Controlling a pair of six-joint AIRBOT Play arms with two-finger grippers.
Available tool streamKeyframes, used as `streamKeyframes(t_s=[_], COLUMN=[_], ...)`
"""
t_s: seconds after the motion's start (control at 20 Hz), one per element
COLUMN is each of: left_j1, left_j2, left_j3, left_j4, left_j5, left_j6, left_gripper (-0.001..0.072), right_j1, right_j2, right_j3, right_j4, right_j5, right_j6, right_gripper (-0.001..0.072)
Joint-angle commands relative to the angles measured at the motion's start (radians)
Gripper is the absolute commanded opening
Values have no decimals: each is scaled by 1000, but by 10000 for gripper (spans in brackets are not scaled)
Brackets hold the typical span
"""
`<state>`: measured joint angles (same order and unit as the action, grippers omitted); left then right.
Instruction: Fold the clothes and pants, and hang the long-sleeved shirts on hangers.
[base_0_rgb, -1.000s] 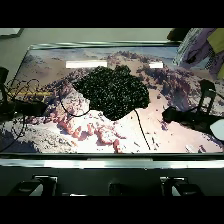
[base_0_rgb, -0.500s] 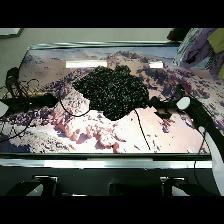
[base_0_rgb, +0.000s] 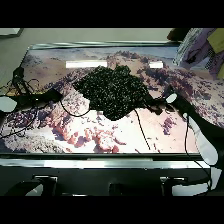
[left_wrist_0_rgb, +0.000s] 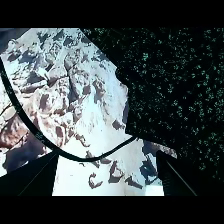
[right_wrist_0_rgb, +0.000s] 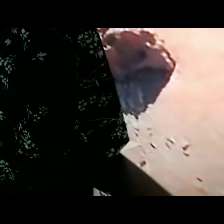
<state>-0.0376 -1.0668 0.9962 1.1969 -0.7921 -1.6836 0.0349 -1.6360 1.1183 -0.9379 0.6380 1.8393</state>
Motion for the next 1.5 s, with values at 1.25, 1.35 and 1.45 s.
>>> streamKeyframes(t_s=[1.25,1.35,1.45], left_j1=[-135,-159,-173], left_j2=[-787,-805,-808], left_j3=[303,318,318], left_j4=[-869,-870,-869], left_j5=[38,28,24], left_j6=[471,468,469], left_gripper=[720,720,586], right_j1=[1,1,1], right_j2=[562,562,562], right_j3=[-246,-246,-246], right_j4=[-459,-459,-459], right_j5=[550,536,521], right_j6=[119,122,135], right_gripper=[29,30,30])
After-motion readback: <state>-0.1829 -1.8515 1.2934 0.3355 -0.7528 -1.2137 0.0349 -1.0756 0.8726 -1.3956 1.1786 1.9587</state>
